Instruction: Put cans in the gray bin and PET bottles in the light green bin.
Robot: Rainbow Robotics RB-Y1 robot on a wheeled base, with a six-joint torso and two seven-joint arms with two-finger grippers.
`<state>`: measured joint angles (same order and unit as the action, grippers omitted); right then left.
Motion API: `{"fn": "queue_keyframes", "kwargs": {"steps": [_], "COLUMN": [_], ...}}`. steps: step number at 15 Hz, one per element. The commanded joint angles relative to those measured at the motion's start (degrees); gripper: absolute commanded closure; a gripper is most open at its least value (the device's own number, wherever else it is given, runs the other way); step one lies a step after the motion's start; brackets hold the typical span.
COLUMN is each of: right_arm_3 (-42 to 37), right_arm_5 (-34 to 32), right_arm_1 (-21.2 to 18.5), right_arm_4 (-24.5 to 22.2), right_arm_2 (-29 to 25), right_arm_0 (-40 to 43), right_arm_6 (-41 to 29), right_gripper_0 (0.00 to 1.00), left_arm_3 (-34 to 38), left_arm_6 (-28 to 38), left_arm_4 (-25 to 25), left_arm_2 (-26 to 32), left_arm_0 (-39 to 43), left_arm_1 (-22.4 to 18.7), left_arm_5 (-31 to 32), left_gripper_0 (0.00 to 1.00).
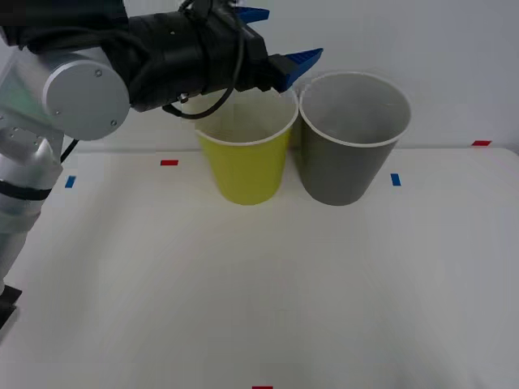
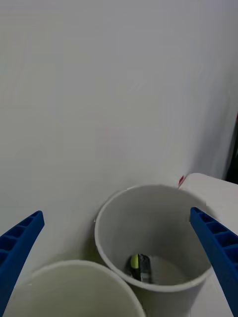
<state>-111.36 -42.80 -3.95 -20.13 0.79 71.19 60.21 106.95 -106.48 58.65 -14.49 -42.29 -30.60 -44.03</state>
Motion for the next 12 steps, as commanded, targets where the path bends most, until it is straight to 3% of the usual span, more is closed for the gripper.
{"fn": "queue_keyframes", "kwargs": {"steps": [1,12], "right_arm_3": [0.0,0.0], "right_arm_5": [0.0,0.0], "right_arm_1": [0.0,0.0], "right_arm_4": [0.0,0.0], "right_arm_2": [0.0,0.0], "right_arm_0": [0.0,0.0], "right_arm_6": [0.0,0.0], "right_gripper_0": [0.0,0.0], "left_arm_3": [7.4,25.2], "left_arm_6": [0.4,1.0], "left_arm_4": [0.0,0.0], "left_arm_2": [4.2,16.4], "left_arm_0": [8.6,35.5], "left_arm_1": [-3.9,-5.6], "left_arm_5": [0.0,0.0], "left_gripper_0": [0.0,0.0]}}
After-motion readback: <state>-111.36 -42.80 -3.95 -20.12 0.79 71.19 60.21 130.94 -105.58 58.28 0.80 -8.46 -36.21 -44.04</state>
